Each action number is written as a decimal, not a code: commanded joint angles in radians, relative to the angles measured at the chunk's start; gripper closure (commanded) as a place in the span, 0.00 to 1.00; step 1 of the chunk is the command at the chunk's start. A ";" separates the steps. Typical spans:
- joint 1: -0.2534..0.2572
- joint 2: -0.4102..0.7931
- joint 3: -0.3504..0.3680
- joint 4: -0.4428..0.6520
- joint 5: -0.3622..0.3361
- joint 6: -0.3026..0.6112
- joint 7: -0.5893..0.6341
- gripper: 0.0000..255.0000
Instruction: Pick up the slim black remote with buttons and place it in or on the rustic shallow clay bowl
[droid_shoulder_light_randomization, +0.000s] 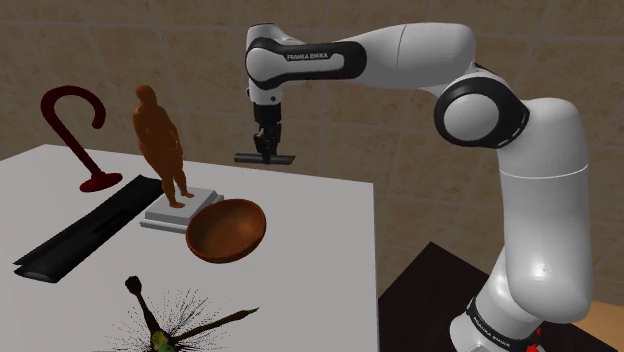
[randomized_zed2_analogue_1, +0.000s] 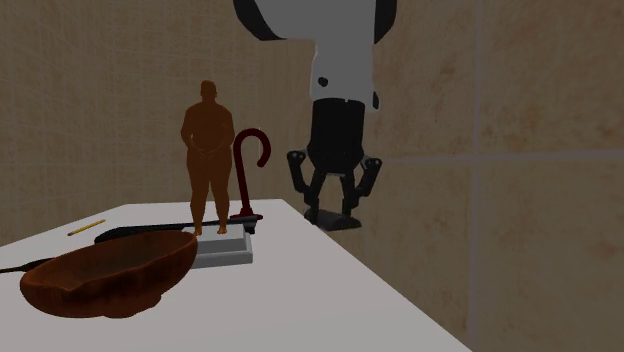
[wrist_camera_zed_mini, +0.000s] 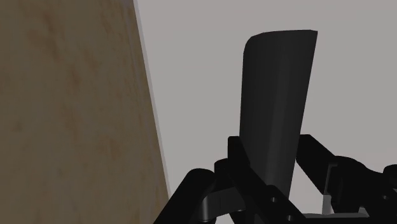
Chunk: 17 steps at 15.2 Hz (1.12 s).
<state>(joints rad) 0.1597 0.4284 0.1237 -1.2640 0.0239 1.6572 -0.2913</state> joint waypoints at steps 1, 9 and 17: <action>0.000 0.003 0.000 0.034 0.000 -0.032 0.001 1.00; 0.007 0.041 0.001 0.204 -0.005 -0.163 0.009 1.00; 0.089 -0.110 0.042 -0.024 0.003 -0.077 0.136 1.00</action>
<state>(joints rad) 0.2372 0.3396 0.1592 -1.2531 0.0260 1.5650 -0.1751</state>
